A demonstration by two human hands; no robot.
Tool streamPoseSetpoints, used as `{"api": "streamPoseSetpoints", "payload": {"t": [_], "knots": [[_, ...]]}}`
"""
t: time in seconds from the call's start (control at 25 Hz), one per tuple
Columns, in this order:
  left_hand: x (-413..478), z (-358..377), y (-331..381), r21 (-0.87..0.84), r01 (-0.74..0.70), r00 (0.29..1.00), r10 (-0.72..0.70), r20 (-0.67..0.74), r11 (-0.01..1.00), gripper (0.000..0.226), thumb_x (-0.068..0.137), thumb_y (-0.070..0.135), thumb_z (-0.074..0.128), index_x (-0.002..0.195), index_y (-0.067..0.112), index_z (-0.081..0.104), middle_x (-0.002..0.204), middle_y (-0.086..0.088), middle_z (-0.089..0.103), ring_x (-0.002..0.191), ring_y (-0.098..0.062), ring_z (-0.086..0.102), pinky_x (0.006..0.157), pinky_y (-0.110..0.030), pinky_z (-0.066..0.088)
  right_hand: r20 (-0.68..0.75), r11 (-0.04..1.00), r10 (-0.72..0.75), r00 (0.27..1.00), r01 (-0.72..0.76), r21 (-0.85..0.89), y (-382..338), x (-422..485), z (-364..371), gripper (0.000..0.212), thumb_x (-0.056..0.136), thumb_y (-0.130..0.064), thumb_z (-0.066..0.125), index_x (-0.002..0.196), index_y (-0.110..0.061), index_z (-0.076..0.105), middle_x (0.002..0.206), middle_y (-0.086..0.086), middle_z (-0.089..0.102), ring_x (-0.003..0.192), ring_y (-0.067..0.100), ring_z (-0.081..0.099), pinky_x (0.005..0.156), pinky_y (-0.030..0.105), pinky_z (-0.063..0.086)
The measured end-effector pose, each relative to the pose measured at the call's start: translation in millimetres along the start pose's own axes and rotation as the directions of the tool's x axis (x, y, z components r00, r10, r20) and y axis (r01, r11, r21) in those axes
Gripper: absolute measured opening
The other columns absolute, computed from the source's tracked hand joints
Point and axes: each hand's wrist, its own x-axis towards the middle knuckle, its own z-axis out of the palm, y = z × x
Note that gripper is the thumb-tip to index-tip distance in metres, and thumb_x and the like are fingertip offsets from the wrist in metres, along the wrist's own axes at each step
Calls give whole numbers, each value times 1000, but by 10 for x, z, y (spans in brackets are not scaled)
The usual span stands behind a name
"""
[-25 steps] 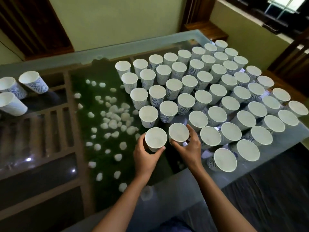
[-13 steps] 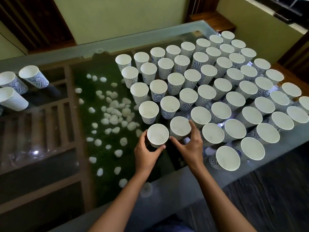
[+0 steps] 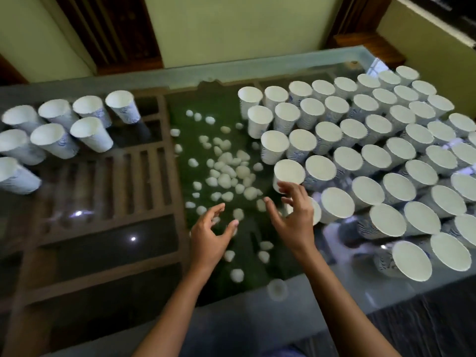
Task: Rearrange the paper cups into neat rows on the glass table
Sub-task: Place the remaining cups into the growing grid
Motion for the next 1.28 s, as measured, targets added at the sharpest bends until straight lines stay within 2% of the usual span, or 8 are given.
{"api": "streamPoseSetpoints", "payload": {"t": [0.08,0.2,0.44,0.56,0.8,1.0,1.16,1.28], "knots": [[135,-417,-108,71,-22,998,27,-61,997,39,73,11,75,110,6,63,110,-8,65,103,-21,60,90,-42,50,170,999,-38,985,38,5,-240,50,395,34,80,-17,71,111,-13,58,111,-1,54,99,11,57,86,28,52],[401,-1158,-339,163,15,981,17,-195,987,36,77,13,72,111,7,62,111,-8,64,103,-21,60,91,-36,49,349,989,-128,928,144,-19,-639,141,1157,35,78,-13,71,111,-8,60,109,5,58,97,16,58,85,33,52],[1071,-2466,-785,231,93,905,15,-425,968,36,77,11,71,111,6,62,109,-10,66,101,-25,61,88,-39,50,537,985,-141,832,173,-9,-1319,472,2632,42,77,-17,71,116,-9,58,112,7,56,103,19,57,86,29,46],[1505,-2908,-959,289,89,890,54,-452,953,38,76,13,72,112,5,62,111,-11,65,104,-24,60,93,-35,47,543,983,-129,830,178,-39,-1569,744,3243,51,76,-22,73,122,-11,54,119,6,54,108,19,55,89,29,45],[2337,-3183,-1134,479,43,938,129,-321,877,52,78,23,70,124,7,52,130,-11,52,122,-25,46,102,-32,37,413,987,-128,902,158,-40,-1707,1160,3936,71,69,-24,80,129,-11,45,132,8,46,120,22,47,96,28,38],[2864,-3259,-1341,543,91,957,78,-281,834,73,77,35,69,137,11,36,141,-10,39,129,-25,35,105,-34,34,427,993,-73,901,106,-54,-1660,1392,4295,93,61,-32,84,137,-17,33,140,4,36,128,19,37,103,35,35],[2978,-3241,-1459,546,105,969,38,-244,831,78,74,37,71,138,13,34,139,-10,40,128,-25,36,103,-35,34,386,996,-64,920,86,-39,-1632,1392,4428,90,63,-29,83,137,-14,35,136,6,43,124,19,41,99,32,37],[2935,-3195,-1462,519,112,965,32,-260,847,79,70,35,75,135,11,39,134,-11,45,124,-26,40,101,-35,37,356,998,-55,933,65,-17,-1626,1372,4364,85,63,-26,84,135,-11,41,134,8,47,122,22,45,100,39,40]]}}
